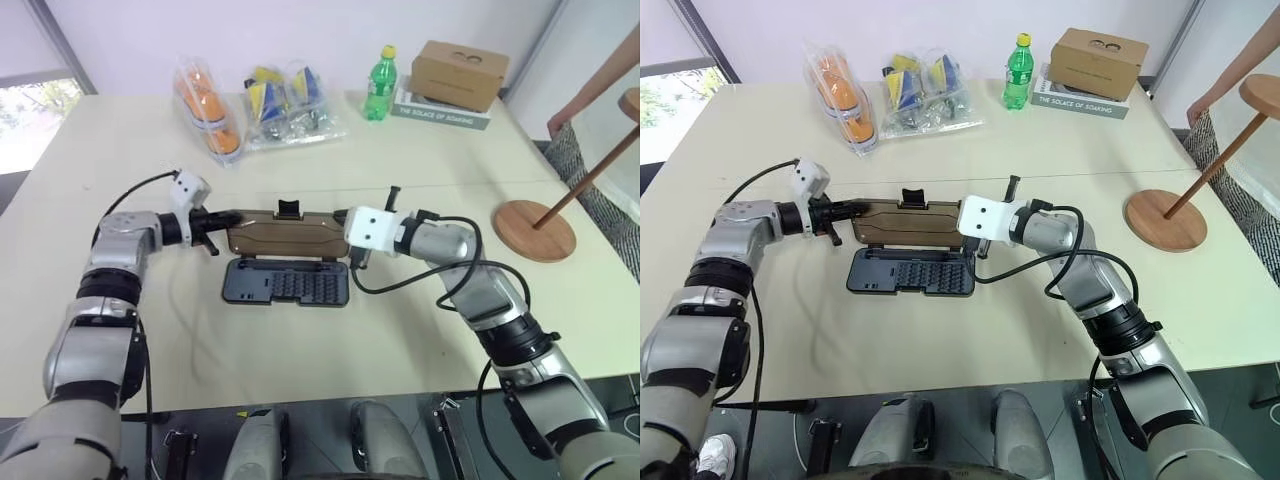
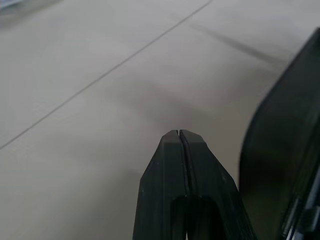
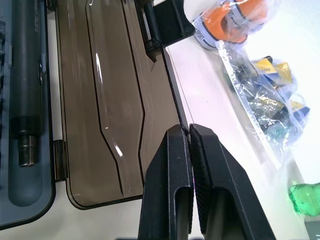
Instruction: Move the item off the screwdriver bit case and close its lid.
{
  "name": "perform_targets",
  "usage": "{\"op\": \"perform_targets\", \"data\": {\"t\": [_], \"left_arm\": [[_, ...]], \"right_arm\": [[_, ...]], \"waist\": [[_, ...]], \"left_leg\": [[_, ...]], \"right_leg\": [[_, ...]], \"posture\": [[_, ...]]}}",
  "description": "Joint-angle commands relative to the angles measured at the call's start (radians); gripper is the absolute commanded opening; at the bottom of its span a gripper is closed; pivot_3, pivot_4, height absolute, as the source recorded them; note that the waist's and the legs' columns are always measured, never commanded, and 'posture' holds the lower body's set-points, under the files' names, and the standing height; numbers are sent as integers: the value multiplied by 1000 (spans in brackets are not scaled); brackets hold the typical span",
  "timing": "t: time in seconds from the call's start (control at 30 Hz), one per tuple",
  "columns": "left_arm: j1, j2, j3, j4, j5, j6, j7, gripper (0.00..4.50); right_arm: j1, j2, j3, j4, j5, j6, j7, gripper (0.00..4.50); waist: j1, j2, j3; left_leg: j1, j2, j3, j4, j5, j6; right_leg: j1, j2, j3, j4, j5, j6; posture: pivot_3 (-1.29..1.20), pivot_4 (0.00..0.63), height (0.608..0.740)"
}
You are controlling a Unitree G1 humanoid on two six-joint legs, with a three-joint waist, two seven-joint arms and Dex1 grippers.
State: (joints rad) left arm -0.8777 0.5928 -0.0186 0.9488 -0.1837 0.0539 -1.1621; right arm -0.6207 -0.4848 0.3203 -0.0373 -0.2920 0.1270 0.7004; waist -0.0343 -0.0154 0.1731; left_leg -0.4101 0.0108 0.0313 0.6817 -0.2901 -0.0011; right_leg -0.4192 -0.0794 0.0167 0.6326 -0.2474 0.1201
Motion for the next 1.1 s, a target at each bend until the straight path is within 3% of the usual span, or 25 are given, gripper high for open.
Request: {"op": "perform_targets", "data": {"t": [0.03,0.27,0.37,0.5,0.57,0.8,1.1], "left_arm": [[-17,-1,14,1,5,-27,-30,0],[-17,-2,15,8,17,-39,-43,0],[-17,-3,17,13,23,-46,-42,0],[-18,-4,19,20,28,-57,-41,0],[-17,-4,19,20,29,-62,-40,0],[4,6,22,-60,7,-34,-75,0],[120,91,26,-346,-70,203,-198,0]], "right_arm": [[-7,1,-18,-63,3,-1,-4,53],[1,2,-17,-77,4,20,3,53],[1,4,-17,-82,4,33,3,1018],[-4,-15,-20,-102,9,63,30,3009],[4,-82,-14,-160,31,103,139,3975],[-9,-150,-176,-351,158,361,202,3975],[92,-197,-220,-419,167,439,148,3975]], "waist": [[0,0,0],[1,0,0],[1,0,0],[1,0,0],[5,0,0],[22,0,0],[20,0,0]], "left_leg": [[0,0,0,0,0,0],[0,0,0,0,0,0],[0,0,0,0,0,0],[0,0,0,0,0,0],[0,0,0,0,0,0],[0,0,-1,0,0,0],[0,0,0,0,0,0]], "right_leg": [[0,0,0,0,0,0],[0,0,0,0,0,0],[0,0,0,0,0,0],[0,0,0,0,0,0],[0,0,0,0,0,0],[0,0,0,0,0,0],[0,0,0,0,0,0]], "posture": [[0,150,740],[0,150,740],[0,150,740],[0,150,740],[0,150,740],[0,150,740],[0,150,740]]}}
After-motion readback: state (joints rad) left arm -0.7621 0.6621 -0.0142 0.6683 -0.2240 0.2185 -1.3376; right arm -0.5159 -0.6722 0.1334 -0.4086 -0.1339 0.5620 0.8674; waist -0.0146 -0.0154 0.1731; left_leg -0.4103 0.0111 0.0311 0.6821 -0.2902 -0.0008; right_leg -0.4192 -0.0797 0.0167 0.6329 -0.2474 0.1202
